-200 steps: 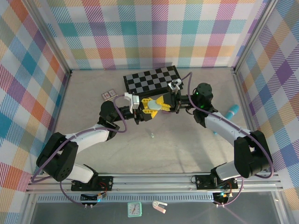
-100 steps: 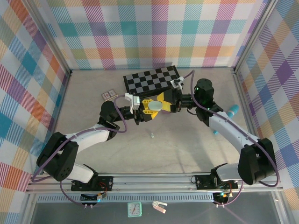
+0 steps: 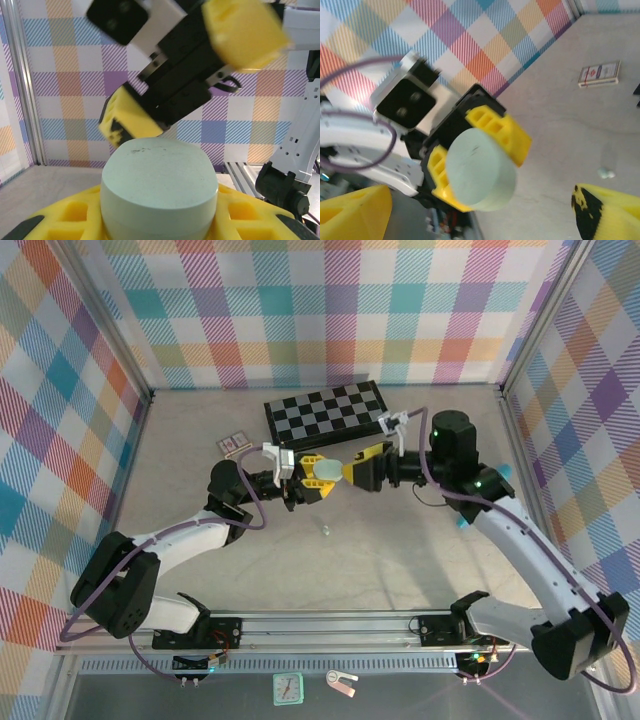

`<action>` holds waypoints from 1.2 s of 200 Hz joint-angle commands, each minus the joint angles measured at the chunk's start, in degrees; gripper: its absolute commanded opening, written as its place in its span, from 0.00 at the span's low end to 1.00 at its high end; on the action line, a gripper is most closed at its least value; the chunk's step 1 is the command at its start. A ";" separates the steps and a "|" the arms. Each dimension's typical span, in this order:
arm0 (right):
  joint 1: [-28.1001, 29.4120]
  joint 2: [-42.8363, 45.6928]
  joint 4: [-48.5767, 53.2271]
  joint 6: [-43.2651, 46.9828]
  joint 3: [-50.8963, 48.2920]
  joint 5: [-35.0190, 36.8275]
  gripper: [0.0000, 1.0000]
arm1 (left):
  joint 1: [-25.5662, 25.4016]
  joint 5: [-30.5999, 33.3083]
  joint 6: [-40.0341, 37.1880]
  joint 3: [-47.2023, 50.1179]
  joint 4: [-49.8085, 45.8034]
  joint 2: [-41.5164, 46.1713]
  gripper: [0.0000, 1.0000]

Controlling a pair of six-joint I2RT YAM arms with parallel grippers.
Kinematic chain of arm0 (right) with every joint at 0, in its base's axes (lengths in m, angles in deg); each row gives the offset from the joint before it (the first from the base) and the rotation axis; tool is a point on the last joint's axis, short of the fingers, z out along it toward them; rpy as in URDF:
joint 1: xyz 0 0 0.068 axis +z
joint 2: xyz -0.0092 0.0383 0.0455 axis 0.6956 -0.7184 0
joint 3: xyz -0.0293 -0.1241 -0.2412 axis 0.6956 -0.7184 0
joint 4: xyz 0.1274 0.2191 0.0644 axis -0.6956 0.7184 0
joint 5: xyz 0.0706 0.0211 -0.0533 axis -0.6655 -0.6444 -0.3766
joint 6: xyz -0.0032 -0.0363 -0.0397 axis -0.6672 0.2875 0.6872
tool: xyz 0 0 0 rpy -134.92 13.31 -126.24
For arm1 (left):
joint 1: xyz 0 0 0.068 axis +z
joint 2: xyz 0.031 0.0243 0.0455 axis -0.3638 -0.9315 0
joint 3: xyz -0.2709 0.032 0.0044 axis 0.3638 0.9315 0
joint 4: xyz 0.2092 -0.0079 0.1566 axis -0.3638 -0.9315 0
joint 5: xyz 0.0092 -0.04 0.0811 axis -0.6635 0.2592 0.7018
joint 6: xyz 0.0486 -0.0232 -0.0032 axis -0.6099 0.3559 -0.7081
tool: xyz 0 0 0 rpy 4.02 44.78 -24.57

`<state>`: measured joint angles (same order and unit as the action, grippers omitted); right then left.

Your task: Insert wireless bluetooth earbuds into charging case

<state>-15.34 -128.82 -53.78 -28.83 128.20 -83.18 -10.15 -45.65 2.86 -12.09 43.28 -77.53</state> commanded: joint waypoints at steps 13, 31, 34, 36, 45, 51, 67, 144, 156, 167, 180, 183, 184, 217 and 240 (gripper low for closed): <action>6.93 1.05 8.08 27.22 1.67 11.24 0.97 | -0.51 -2.25 -0.23 -0.03 -0.66 1.30 0.34; 7.91 -0.27 6.43 28.22 2.40 12.94 0.97 | -0.51 -2.68 -1.46 -0.32 -3.08 2.41 0.34; 7.91 -0.54 6.19 28.21 2.61 12.98 0.97 | -0.51 -2.76 -1.66 -0.32 -3.48 2.59 0.34; 7.92 -0.67 6.10 28.14 2.77 12.90 0.97 | -0.51 -2.73 -1.85 -0.32 -3.77 2.75 0.34; 7.87 -1.46 5.31 27.73 3.24 12.94 0.97 | -0.51 -2.80 -2.59 -0.32 -5.09 3.41 0.34; 7.92 -1.87 4.79 27.41 3.52 13.31 0.96 | -0.51 -2.90 -2.82 -0.36 -5.81 3.69 0.34; 7.92 -2.50 3.91 26.80 4.06 14.67 0.96 | -0.51 -2.82 -3.22 -0.32 -6.99 4.59 0.34; 7.92 -2.42 1.89 24.07 4.18 21.88 0.92 | -0.51 -4.06 -2.93 -0.21 -7.85 5.61 0.34; 7.92 -1.76 1.05 23.91 3.85 22.54 0.92 | -0.51 -4.06 -2.97 -0.14 -7.85 5.79 0.34; 7.92 -0.99 -0.21 23.60 3.24 22.85 0.92 | -0.51 -4.05 -3.10 -0.06 -7.91 5.75 0.34; 7.89 -0.36 -1.24 23.03 2.77 23.34 0.92 | -0.51 -4.22 -3.09 -0.06 -7.93 5.73 0.34; 7.92 -0.31 -1.29 23.02 2.76 23.43 0.92 | -0.51 -4.20 -3.10 -0.03 -7.93 5.75 0.34; 7.92 -0.29 -1.31 23.02 2.76 23.45 0.92 | -0.51 -4.21 -3.12 -0.05 -7.93 5.77 0.34; 7.92 -0.30 -1.31 22.55 2.94 24.71 0.92 | -0.51 -4.24 -3.05 0.03 -7.93 5.99 0.34; 7.92 -0.28 -1.85 22.18 3.20 24.50 0.92 | -0.51 -4.36 -2.81 -0.05 -8.00 6.21 0.34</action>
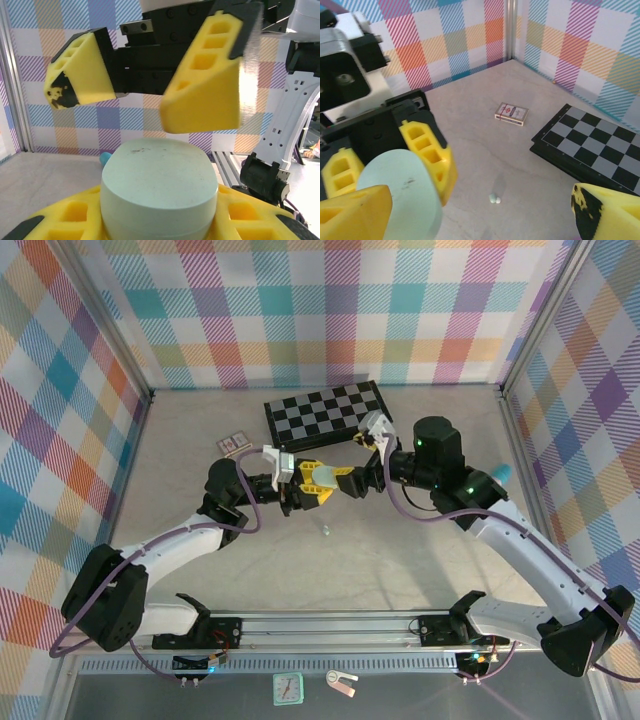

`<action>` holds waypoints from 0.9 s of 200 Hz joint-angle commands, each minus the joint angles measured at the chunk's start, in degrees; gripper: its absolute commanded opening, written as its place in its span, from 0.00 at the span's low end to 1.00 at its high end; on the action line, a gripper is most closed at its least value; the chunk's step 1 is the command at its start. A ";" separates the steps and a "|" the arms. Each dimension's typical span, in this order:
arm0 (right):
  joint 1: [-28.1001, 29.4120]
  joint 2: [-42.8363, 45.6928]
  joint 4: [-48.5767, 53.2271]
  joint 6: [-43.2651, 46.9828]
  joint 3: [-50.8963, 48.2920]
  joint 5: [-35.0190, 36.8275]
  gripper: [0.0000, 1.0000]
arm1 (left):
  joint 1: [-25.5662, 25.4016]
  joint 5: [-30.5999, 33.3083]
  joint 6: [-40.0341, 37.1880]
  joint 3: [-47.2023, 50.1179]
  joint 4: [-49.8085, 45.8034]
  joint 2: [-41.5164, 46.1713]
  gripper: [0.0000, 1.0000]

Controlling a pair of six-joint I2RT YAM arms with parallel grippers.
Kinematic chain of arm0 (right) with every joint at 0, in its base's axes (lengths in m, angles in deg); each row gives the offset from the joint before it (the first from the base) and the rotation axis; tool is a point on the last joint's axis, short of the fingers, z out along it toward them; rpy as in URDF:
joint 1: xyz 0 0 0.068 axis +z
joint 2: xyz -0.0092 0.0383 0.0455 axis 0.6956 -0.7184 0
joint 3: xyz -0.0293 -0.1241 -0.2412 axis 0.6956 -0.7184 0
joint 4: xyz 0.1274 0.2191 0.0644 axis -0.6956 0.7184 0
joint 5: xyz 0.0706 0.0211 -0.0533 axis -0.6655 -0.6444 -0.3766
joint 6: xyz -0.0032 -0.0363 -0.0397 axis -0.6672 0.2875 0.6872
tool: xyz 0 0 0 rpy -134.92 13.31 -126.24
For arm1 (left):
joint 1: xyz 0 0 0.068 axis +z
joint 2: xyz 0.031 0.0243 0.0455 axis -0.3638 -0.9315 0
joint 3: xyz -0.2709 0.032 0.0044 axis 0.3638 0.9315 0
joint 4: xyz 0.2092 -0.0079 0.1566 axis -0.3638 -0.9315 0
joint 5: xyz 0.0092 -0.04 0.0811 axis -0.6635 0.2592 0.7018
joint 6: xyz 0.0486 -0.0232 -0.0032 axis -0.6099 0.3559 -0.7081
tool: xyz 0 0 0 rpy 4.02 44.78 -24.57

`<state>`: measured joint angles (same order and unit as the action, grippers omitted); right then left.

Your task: Insert wireless bluetooth earbuds into charging case

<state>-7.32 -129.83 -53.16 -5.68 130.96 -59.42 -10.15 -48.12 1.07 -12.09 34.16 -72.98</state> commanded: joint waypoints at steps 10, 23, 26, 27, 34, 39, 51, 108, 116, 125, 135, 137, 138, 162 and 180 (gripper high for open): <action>-0.10 1.02 -2.00 0.39 0.37 -2.03 0.93 | -0.51 -1.41 -1.02 -0.06 0.81 1.71 0.34; -0.15 1.50 -0.68 2.67 0.12 -7.18 0.95 | -0.51 -1.01 -1.38 -0.22 -0.02 1.84 0.34; -0.13 1.59 -0.34 2.97 0.10 -8.20 0.95 | -0.51 -0.98 -1.42 -0.19 -0.05 1.73 0.34; -0.12 1.60 -0.31 3.05 0.10 -8.46 0.95 | -0.51 -1.01 -1.39 -0.21 -0.09 1.75 0.34; -0.10 1.77 0.49 3.97 0.10 -10.70 0.95 | -0.51 -0.98 -1.44 -0.23 -0.05 1.72 0.34; -0.15 1.78 1.20 4.52 0.10 -12.09 0.95 | -0.51 -1.00 -1.37 -0.21 -0.06 1.68 0.34; -0.09 1.56 2.20 5.13 0.27 -13.67 0.95 | -0.51 -1.03 -1.28 -0.33 -0.03 1.53 0.34; -0.04 -1.18 4.21 6.90 1.06 -9.07 0.95 | -0.51 -1.30 -0.17 -1.24 -0.27 1.96 0.33; -0.02 -1.36 3.97 6.73 1.13 -7.99 0.95 | -0.51 -1.33 -0.13 -1.34 -0.40 2.01 0.33; -0.04 -1.46 3.56 6.51 1.16 -6.81 0.95 | -0.51 -1.50 0.05 -1.37 -0.49 2.11 0.33; -0.05 -1.47 3.10 6.23 1.15 -5.64 0.95 | -0.51 -1.51 0.33 -1.32 -0.41 2.07 0.33; -0.04 -1.40 3.05 6.21 1.09 -5.51 0.95 | -0.51 -1.49 0.43 -1.36 -0.38 2.07 0.33; -0.07 -1.39 3.05 6.20 1.07 -5.40 0.95 | -0.51 -1.44 0.46 -1.37 -0.35 2.10 0.33; -0.07 -0.95 2.10 6.31 0.59 -2.48 0.95 | -0.51 -1.61 1.27 -1.71 -0.14 2.12 0.33; -0.03 -0.22 0.26 5.95 -0.20 1.07 0.94 | -0.51 -2.05 1.54 -1.81 0.03 2.01 0.33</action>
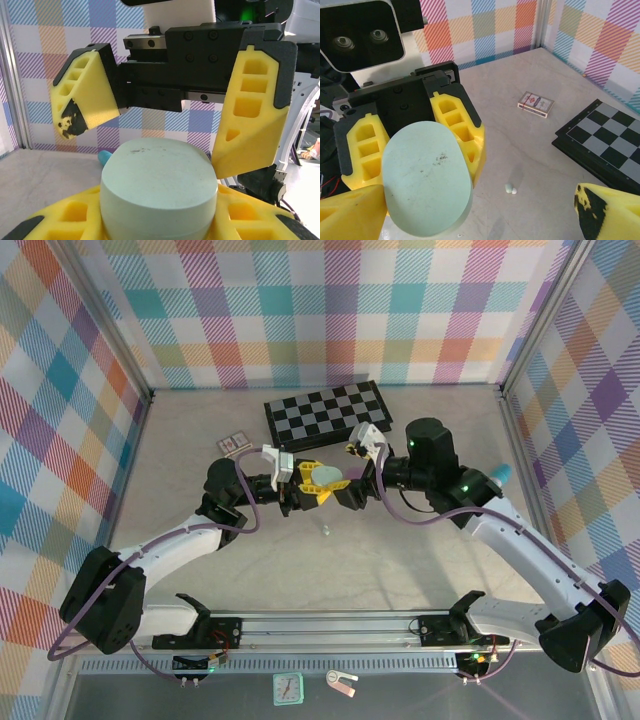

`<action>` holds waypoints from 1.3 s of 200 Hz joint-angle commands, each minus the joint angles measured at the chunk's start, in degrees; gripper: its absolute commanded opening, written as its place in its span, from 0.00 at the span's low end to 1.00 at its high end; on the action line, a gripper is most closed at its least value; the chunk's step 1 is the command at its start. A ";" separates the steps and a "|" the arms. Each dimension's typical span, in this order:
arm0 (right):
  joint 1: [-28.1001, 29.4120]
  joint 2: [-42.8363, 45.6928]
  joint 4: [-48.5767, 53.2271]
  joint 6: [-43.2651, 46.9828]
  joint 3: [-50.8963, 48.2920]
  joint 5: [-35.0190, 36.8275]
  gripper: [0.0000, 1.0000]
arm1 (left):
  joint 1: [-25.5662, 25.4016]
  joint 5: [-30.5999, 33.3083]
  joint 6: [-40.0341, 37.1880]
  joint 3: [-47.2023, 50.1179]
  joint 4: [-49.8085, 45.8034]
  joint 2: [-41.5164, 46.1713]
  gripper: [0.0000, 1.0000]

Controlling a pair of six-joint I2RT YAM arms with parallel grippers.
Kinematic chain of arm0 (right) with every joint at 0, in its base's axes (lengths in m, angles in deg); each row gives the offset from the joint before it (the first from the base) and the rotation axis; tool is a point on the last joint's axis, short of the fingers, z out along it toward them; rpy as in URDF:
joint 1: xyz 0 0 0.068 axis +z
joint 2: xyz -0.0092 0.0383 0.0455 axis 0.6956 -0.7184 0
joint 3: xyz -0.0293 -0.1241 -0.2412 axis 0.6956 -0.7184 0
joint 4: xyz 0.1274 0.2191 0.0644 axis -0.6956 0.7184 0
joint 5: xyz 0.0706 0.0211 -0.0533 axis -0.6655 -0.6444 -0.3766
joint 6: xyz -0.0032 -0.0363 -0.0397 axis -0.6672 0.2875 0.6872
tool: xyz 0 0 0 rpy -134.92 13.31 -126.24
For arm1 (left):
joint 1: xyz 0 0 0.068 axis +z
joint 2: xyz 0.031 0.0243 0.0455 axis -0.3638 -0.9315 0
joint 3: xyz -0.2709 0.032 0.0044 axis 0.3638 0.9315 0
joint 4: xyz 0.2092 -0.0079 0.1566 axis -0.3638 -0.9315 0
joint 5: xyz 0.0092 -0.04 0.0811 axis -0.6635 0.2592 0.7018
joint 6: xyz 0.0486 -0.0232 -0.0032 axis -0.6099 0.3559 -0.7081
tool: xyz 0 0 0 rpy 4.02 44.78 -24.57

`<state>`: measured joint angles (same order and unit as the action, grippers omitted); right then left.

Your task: Insert wireless bluetooth earbuds into charging case

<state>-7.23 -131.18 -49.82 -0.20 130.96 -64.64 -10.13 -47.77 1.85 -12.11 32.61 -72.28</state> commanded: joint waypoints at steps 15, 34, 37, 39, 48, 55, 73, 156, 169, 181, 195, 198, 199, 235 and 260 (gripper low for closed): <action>-0.17 1.92 -5.53 -0.04 -1.12 8.19 0.94 | -0.53 -2.71 0.76 -1.64 1.67 1.13 0.33; -0.12 2.68 -8.34 -0.67 -1.83 8.88 0.93 | -0.53 -2.94 0.76 -1.35 1.83 1.06 0.33; -0.10 2.70 -8.60 -0.73 -1.88 8.90 0.93 | -0.53 -2.97 0.76 -1.30 1.90 1.00 0.33; -0.10 2.70 -8.76 -0.77 -1.91 8.99 0.93 | -0.53 -3.02 0.76 -1.27 1.97 1.05 0.33; -0.08 2.57 -9.18 -0.78 -1.92 8.90 0.93 | -0.53 -3.04 0.93 -1.13 2.39 1.03 0.33; -0.15 2.37 -9.40 -0.77 -1.92 8.81 0.93 | -0.53 -3.11 1.10 -1.17 2.63 1.06 0.33; -0.17 1.76 -9.12 -0.68 -1.50 9.14 0.93 | -0.53 -3.24 1.29 -1.17 2.73 1.30 0.33; -0.19 3.57 -11.20 -1.98 -2.08 -1.07 0.96 | -0.24 -0.80 0.19 0.71 2.72 1.99 0.34; -0.19 5.37 -12.46 -3.19 -3.40 -3.91 0.97 | 0.30 -0.26 0.23 1.27 3.34 1.96 0.34; -0.47 7.36 -13.44 -4.91 -4.65 -5.41 0.98 | 0.93 0.00 0.93 1.87 4.36 2.03 0.34; -1.87 9.59 -14.84 -9.36 -6.22 -6.38 0.99 | 1.68 -0.34 2.45 2.57 5.68 2.34 0.34; -2.40 10.07 -15.25 -10.32 -6.59 -6.40 0.99 | 1.79 -0.35 2.79 2.72 5.84 2.48 0.34; -2.61 10.21 -15.33 -10.69 -6.72 -6.44 0.99 | 1.86 -0.39 2.94 2.75 5.87 2.48 0.34; -12.52 13.07 -21.84 -30.63 -13.52 -5.52 0.96 | 3.40 -0.68 4.00 4.60 4.89 5.33 0.34; -17.56 11.92 -23.82 -45.10 -18.89 -3.17 0.92 | 3.86 -0.42 3.42 5.40 2.53 7.73 0.34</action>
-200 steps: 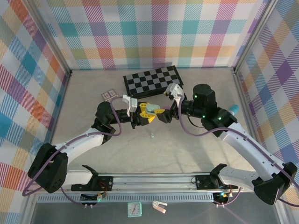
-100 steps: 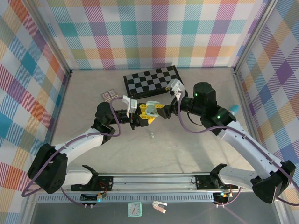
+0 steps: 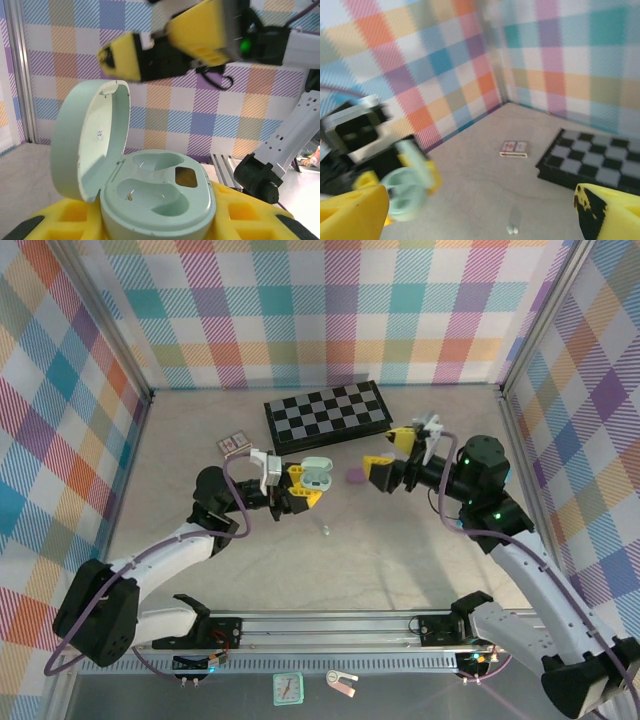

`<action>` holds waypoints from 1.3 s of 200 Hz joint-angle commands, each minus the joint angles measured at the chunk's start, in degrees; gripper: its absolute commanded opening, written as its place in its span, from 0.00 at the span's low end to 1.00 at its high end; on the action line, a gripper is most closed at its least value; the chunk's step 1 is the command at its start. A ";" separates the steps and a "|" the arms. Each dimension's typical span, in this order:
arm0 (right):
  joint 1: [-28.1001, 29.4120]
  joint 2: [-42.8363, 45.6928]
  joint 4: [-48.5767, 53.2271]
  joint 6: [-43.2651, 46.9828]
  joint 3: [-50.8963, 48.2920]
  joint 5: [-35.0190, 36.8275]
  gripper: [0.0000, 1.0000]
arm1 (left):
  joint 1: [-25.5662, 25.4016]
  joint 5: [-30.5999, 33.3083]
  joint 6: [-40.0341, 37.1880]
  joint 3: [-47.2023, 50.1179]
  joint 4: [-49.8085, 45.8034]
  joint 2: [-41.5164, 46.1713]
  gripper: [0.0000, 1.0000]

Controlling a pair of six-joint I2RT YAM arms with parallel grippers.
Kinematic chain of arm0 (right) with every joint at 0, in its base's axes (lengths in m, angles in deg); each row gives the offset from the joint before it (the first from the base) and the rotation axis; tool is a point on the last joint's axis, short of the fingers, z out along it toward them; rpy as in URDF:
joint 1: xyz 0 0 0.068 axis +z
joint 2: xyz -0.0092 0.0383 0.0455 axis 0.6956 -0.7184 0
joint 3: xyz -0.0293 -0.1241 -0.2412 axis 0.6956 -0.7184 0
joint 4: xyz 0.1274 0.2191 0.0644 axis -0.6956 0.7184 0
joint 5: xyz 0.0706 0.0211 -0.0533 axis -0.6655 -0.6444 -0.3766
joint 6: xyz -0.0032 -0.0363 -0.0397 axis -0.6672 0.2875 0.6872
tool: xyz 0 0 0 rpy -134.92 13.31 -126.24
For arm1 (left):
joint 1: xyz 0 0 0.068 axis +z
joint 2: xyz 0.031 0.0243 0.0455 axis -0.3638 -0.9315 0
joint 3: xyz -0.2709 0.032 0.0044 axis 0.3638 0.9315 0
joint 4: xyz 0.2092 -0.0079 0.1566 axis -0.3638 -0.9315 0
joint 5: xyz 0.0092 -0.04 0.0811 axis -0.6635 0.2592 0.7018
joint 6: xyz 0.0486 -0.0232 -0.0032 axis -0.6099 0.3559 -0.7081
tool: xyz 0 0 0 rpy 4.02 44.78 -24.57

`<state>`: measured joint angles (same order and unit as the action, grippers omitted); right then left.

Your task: Insert wireless bluetooth earbuds into charging case

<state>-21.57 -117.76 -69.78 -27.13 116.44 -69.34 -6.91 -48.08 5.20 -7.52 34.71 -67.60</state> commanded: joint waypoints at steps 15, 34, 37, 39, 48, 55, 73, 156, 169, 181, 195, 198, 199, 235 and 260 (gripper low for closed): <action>-3.37 -4.50 1.59 -20.38 -4.06 3.09 0.89 | 0.74 0.43 -0.46 1.16 -1.01 4.45 0.34; -3.27 -10.38 6.67 -22.75 -3.02 2.07 0.84 | 0.77 0.85 -1.12 1.35 -2.25 5.61 0.34; -3.21 -11.16 6.93 -22.93 -2.97 1.55 0.84 | 0.74 0.94 -1.15 1.42 -2.33 5.83 0.34; -3.20 -12.04 7.04 -23.15 -2.90 1.20 0.83 | 0.74 0.96 -1.17 1.43 -2.35 5.85 0.34; -2.77 -15.20 7.79 -23.97 -2.47 0.28 0.82 | 0.75 1.09 -1.17 1.44 -2.33 6.02 0.34; -1.92 -17.56 8.28 -24.41 -2.21 0.32 0.82 | 0.82 1.18 -1.09 1.44 -2.39 6.15 0.34; 0.70 -23.30 10.16 -23.75 -0.71 0.46 0.80 | 0.84 1.54 -1.09 1.57 -2.27 6.58 0.34; 12.11 -41.66 15.55 -27.16 4.90 1.17 0.58 | 1.92 2.35 -0.31 1.70 -3.82 10.70 0.33; 13.69 -42.91 14.19 -29.90 4.25 0.62 0.57 | 2.21 2.20 -0.11 1.54 -4.11 10.98 0.33; 15.15 -43.61 12.66 -31.95 3.51 0.36 0.57 | 2.39 1.99 -0.04 1.36 -4.28 11.09 0.33; 16.86 -44.32 11.64 -33.87 3.23 0.39 0.57 | 2.41 1.92 -0.04 1.26 -4.20 11.10 0.33; 17.20 -44.50 11.44 -34.20 3.19 0.26 0.57 | 2.41 1.91 -0.04 1.26 -4.20 11.05 0.33; 17.26 -44.57 11.38 -34.30 3.19 0.21 0.57 | 2.41 1.91 -0.04 1.26 -4.20 11.06 0.33; 19.86 -47.14 9.77 -37.23 3.18 0.08 0.57 | 2.54 1.62 0.22 1.09 -3.94 11.00 0.33; 21.03 -49.09 8.16 -39.23 3.18 -0.49 0.57 | 2.69 1.43 0.13 0.84 -4.44 10.99 0.33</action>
<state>-1.35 -164.91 -59.59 -62.80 120.14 -68.40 -4.97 -45.94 5.04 -6.41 30.05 -57.46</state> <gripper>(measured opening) 0.575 0.367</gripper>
